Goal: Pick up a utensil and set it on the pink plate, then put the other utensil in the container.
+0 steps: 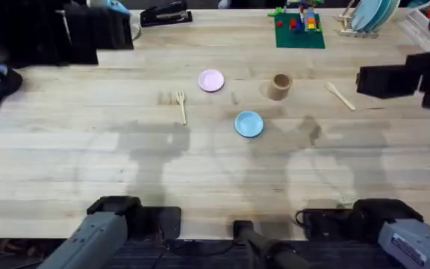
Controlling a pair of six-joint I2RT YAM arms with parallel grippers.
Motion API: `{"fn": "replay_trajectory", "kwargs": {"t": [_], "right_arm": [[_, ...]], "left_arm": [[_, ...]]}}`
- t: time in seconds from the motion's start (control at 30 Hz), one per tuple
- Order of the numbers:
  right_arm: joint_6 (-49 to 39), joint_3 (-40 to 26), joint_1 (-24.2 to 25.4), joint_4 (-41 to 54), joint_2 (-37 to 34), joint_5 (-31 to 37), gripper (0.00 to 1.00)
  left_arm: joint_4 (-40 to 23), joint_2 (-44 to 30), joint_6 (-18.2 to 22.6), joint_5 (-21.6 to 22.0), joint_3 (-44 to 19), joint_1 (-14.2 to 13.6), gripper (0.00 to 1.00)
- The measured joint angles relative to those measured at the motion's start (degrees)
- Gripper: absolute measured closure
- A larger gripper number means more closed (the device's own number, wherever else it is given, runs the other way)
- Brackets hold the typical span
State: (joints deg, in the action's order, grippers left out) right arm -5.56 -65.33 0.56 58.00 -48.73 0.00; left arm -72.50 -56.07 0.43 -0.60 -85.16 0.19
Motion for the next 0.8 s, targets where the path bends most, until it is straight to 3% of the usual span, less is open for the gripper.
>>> {"fn": "replay_trajectory", "kwargs": {"t": [0.17, 0.3, 0.8], "right_arm": [[0.0, -5.8, 0.0, 4.5, -7.4, 0.0, 0.007], [0.0, -7.5, 0.0, 5.1, -10.6, 0.0, 0.008], [0.0, -7.7, 0.0, 5.0, -11.4, 0.0, 0.007]], "left_arm": [[-5.8, -7.5, 0.0, 0.0, -6.7, 0.0, 0.008], [-7.8, -10.5, 0.0, 0.0, -8.0, 0.0, 0.008], [-7.9, -12.2, 0.0, -0.4, -8.0, 0.0, 0.008]]}}
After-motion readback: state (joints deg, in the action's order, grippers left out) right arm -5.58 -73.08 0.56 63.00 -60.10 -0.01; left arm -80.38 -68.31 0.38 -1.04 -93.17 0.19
